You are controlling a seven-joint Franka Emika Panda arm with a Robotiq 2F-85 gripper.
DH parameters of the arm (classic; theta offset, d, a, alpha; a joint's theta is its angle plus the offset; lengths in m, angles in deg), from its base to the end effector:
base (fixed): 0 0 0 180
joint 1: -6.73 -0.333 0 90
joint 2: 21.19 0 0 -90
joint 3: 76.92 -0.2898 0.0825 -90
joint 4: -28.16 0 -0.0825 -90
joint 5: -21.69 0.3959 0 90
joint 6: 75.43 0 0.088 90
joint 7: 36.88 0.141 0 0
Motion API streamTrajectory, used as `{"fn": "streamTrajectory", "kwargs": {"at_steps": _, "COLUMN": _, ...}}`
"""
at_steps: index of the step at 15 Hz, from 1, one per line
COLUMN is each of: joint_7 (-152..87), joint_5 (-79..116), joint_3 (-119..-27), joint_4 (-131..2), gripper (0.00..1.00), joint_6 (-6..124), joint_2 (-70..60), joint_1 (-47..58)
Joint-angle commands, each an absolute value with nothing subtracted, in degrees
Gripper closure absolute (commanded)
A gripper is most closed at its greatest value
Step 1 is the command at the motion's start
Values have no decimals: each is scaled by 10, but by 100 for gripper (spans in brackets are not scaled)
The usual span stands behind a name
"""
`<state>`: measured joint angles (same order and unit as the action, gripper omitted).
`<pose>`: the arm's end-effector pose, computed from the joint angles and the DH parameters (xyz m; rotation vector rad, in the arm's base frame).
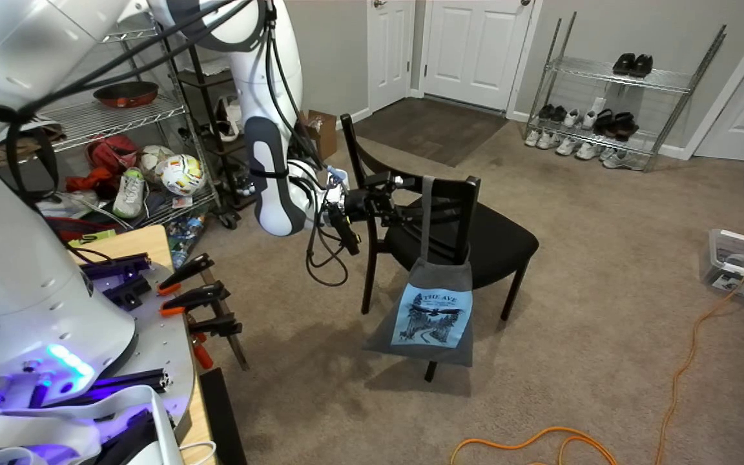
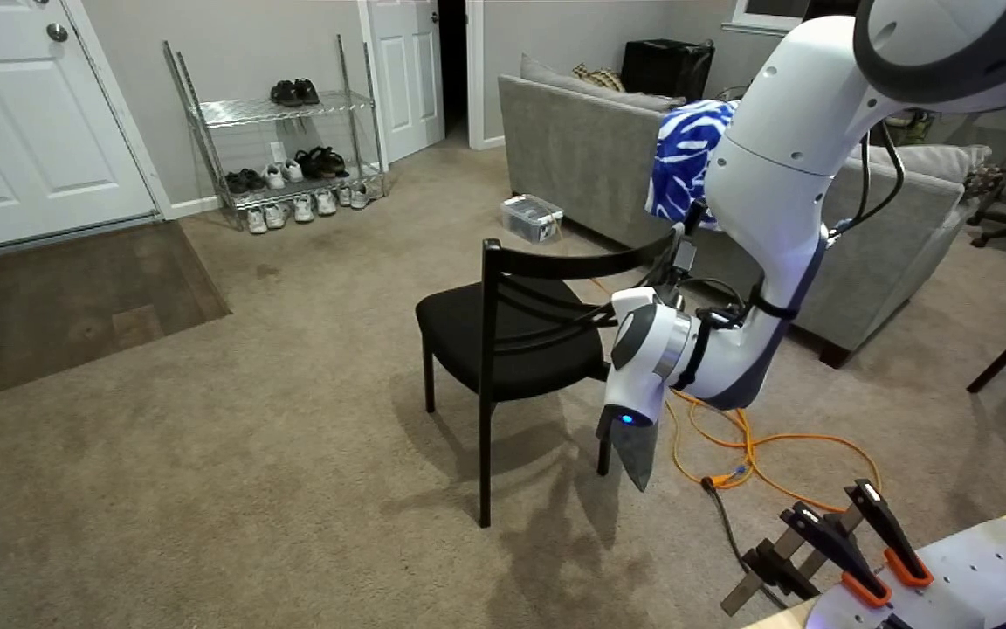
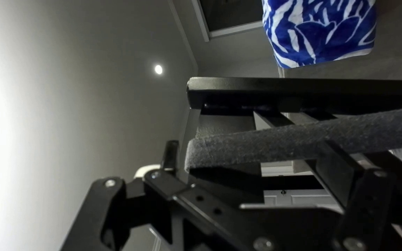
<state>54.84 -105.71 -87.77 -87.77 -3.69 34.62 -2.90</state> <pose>0.5314 0.0680 0.0110 1.2922 0.3966 0.9402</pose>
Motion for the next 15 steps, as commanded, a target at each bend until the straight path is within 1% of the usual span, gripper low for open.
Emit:
{"fn": "streamTrajectory", "kwargs": {"at_steps": 1, "joint_7": 564, "joint_5": -1053, "joint_3": -883, "joint_4": -914, "gripper": 0, "joint_6": -32, "joint_2": 316, "joint_1": -20}}
{"fn": "streamTrajectory", "kwargs": {"at_steps": 15, "joint_7": 553, "joint_5": -1046, "joint_3": -893, "joint_4": -907, "gripper": 0, "joint_6": -25, "joint_2": 300, "joint_1": -19}}
